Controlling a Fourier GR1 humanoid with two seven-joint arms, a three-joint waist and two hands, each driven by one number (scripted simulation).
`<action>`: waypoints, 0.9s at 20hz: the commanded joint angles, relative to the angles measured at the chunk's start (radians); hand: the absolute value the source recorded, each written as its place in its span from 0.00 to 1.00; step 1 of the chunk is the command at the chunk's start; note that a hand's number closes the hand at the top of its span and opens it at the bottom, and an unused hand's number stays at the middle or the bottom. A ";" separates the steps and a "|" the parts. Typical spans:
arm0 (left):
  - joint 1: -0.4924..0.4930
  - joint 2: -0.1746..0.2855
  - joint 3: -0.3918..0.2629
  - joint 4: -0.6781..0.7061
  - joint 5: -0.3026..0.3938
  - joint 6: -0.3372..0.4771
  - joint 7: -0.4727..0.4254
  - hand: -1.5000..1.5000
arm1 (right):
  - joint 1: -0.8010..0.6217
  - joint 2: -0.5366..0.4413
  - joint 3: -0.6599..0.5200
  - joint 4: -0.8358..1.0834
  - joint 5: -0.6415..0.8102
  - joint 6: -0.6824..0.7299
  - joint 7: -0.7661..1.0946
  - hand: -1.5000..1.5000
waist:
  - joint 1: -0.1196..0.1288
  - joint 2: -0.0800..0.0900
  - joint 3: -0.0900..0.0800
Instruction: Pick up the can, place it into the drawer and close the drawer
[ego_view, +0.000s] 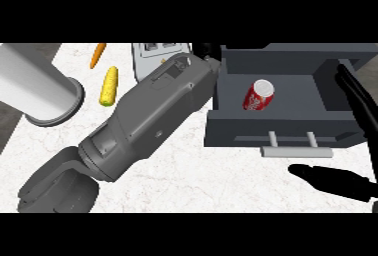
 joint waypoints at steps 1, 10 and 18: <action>-0.007 0.000 -0.013 -0.041 -0.029 0.045 0.049 0.00 | -0.099 -0.015 0.092 0.154 0.167 -0.072 -0.023 0.00 | 0.016 -0.006 0.000; 0.036 0.112 -0.019 -0.115 -0.072 0.025 0.143 0.00 | -0.328 -0.059 0.169 0.544 0.369 -0.165 -0.063 0.00 | 0.025 -0.006 0.000; 0.092 0.226 -0.011 -0.272 -0.110 0.047 0.220 0.00 | -0.447 -0.034 0.152 0.931 0.500 -0.383 -0.093 0.00 | 0.026 -0.007 0.000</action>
